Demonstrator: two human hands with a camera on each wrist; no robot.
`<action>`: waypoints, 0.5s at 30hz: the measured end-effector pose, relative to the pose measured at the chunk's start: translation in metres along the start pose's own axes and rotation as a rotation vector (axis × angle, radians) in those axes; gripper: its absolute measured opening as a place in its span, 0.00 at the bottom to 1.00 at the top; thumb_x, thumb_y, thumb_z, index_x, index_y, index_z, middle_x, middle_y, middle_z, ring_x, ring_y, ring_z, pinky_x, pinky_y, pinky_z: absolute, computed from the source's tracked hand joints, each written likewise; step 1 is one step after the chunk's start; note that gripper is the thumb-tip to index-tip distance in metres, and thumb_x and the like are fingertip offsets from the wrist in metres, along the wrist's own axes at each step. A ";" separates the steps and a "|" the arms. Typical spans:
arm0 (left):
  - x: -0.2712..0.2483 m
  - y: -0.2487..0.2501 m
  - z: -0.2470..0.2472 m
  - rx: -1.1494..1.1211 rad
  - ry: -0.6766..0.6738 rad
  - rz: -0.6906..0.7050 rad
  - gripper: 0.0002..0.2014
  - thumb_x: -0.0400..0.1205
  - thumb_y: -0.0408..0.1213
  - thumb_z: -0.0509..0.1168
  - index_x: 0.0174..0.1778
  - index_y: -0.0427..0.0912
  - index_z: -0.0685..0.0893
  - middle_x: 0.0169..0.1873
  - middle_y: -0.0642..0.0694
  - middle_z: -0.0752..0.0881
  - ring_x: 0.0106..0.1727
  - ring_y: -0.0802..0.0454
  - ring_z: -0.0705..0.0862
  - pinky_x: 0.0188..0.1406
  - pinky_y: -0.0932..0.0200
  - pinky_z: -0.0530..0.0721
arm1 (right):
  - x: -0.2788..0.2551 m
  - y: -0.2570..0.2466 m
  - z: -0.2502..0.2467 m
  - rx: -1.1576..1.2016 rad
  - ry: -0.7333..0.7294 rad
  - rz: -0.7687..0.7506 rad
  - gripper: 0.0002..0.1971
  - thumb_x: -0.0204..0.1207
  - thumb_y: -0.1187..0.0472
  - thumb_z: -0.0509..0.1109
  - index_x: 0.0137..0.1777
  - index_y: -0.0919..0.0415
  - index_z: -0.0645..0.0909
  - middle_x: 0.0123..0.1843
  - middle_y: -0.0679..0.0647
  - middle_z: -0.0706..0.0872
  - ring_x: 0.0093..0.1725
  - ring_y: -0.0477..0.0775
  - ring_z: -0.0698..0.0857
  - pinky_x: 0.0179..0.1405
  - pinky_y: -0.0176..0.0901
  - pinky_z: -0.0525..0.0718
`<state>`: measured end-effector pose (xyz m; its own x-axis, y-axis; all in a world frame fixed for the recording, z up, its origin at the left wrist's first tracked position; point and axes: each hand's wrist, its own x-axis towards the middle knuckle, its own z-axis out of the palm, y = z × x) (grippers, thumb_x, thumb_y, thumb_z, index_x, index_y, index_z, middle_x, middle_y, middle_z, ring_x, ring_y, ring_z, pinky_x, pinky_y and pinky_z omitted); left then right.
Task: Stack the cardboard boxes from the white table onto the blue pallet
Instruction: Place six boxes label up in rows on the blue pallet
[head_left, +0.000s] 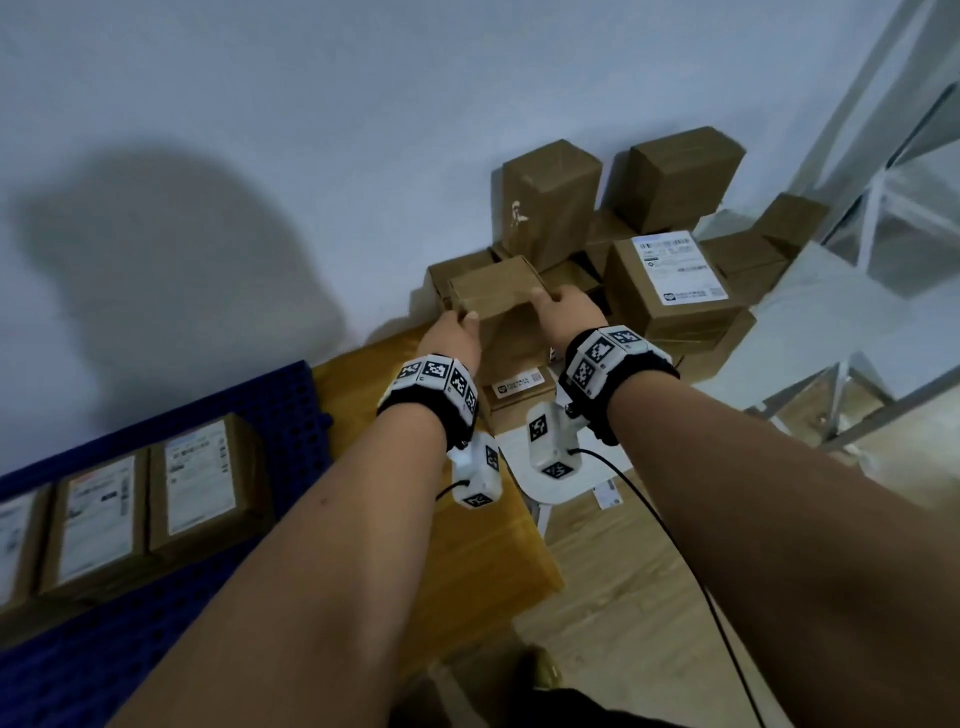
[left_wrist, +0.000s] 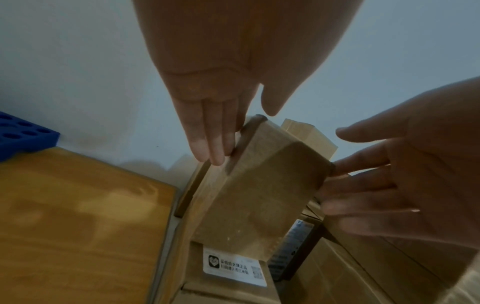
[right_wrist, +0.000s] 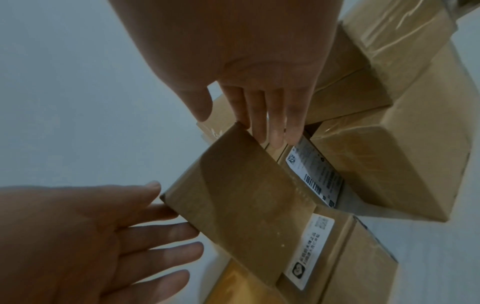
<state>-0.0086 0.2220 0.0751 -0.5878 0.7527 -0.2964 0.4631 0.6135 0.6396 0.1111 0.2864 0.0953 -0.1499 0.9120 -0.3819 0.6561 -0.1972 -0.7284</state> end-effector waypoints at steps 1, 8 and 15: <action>0.001 0.000 -0.001 -0.039 0.005 -0.023 0.25 0.89 0.51 0.47 0.70 0.37 0.76 0.65 0.37 0.81 0.66 0.36 0.80 0.66 0.46 0.77 | 0.001 0.000 0.001 0.009 -0.002 0.007 0.28 0.84 0.44 0.57 0.77 0.61 0.69 0.71 0.62 0.79 0.69 0.65 0.78 0.64 0.53 0.76; 0.000 -0.015 -0.004 -0.248 0.019 -0.139 0.24 0.86 0.54 0.53 0.65 0.39 0.81 0.59 0.37 0.86 0.58 0.37 0.86 0.63 0.45 0.82 | 0.001 0.007 0.007 0.050 -0.001 0.008 0.26 0.79 0.52 0.65 0.74 0.63 0.68 0.64 0.62 0.82 0.57 0.63 0.83 0.45 0.47 0.77; -0.023 -0.036 -0.012 -0.403 0.087 -0.122 0.16 0.84 0.39 0.64 0.67 0.41 0.83 0.55 0.40 0.88 0.54 0.39 0.88 0.59 0.47 0.86 | -0.025 0.001 0.019 -0.039 -0.061 -0.019 0.16 0.77 0.55 0.62 0.58 0.66 0.78 0.54 0.62 0.83 0.51 0.64 0.82 0.49 0.48 0.79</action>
<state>-0.0198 0.1795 0.0679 -0.6844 0.6464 -0.3372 0.1003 0.5416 0.8346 0.1014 0.2566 0.0931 -0.2066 0.8913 -0.4036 0.6808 -0.1653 -0.7136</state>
